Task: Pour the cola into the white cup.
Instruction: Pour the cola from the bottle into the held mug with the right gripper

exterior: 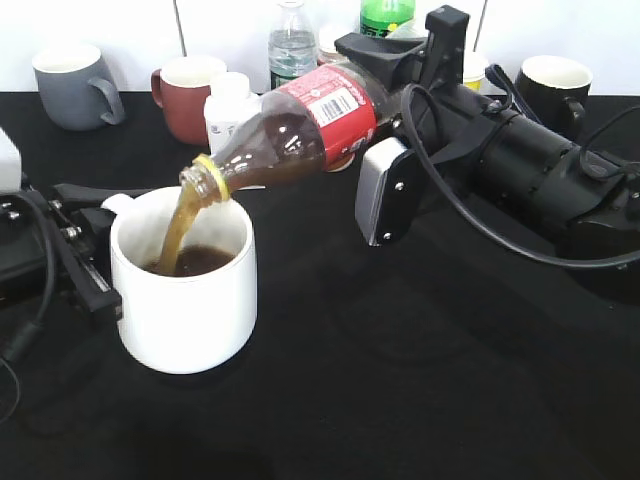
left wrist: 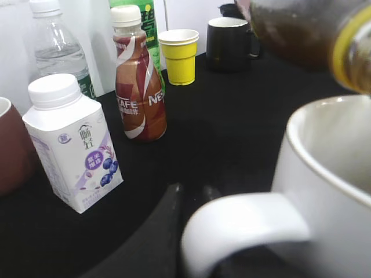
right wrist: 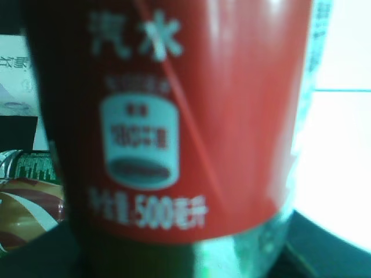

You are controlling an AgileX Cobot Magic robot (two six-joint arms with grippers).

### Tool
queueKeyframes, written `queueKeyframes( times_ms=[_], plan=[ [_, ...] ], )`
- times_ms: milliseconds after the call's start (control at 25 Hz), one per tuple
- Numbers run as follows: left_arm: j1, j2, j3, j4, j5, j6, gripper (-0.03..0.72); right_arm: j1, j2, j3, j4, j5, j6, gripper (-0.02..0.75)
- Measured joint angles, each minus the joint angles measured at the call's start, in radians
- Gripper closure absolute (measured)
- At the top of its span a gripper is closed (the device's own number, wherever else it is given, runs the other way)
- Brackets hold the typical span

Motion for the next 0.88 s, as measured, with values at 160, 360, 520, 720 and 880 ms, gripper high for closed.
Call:
queueKeyframes(
  times_ms=[160, 360, 520, 720, 880],
  plan=[
    [0.000, 0.000, 0.000, 0.000, 0.000, 0.000, 0.627, 0.000, 0.000, 0.000, 0.001, -0.002, -0.005, 0.353],
    [0.000, 0.000, 0.000, 0.000, -0.001, 0.001, 0.627, 0.000, 0.000, 0.000, 0.001, -0.003, -0.019, 0.354],
    [0.000, 0.000, 0.000, -0.003, -0.003, 0.001, 0.627, 0.000, 0.000, 0.000, 0.002, -0.003, 0.035, 0.358],
    [0.000, 0.000, 0.000, -0.064, -0.085, 0.002, 0.627, 0.001, 0.003, 0.000, 0.003, -0.005, 0.218, 0.363],
    [0.000, 0.000, 0.000, -0.064, -0.090, 0.002, 0.627, 0.001, 0.008, 0.000, 0.003, -0.007, 0.360, 0.363]
  ],
)
